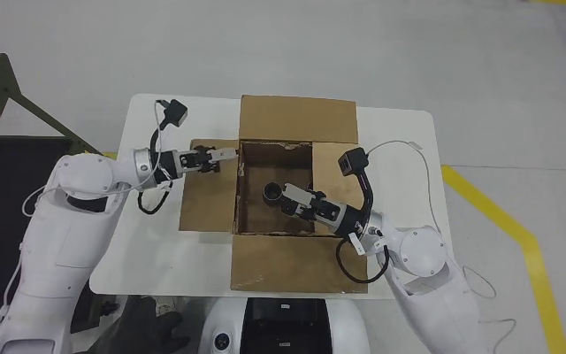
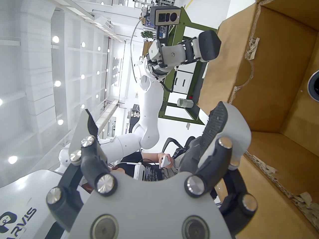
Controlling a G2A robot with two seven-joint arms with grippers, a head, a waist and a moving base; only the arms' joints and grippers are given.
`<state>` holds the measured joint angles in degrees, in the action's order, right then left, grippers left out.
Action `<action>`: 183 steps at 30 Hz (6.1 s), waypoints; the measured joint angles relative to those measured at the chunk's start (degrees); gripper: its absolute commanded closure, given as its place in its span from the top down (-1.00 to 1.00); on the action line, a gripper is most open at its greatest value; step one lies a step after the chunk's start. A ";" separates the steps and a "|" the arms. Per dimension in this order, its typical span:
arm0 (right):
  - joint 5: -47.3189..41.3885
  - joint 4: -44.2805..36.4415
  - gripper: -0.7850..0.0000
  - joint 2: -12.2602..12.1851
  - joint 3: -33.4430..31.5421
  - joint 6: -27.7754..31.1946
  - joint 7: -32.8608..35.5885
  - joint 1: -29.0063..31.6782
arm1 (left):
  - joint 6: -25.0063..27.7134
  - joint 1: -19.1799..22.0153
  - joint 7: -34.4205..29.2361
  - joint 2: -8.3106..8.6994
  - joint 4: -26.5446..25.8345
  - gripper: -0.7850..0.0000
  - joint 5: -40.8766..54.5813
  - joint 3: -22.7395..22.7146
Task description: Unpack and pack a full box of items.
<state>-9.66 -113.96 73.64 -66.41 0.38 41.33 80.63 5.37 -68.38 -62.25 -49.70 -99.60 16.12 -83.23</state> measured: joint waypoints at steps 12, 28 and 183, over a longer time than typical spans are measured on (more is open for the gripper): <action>0.00 0.00 1.00 0.00 0.00 0.00 0.00 0.00 | -3.91 6.46 2.49 -1.37 -0.10 1.00 1.68 7.81; 0.77 -1.53 1.00 -0.64 -0.23 -3.03 0.16 2.49 | -7.42 14.02 7.78 -3.93 2.70 1.00 0.71 18.44; 17.07 -10.35 1.00 -5.97 -18.91 7.10 -33.82 28.39 | -6.98 5.85 -6.80 -5.61 7.54 1.00 8.71 -16.98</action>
<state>7.41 -124.31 67.67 -85.32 7.48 7.51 109.02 -1.61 -62.53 -69.05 -55.31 -92.05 24.82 -100.22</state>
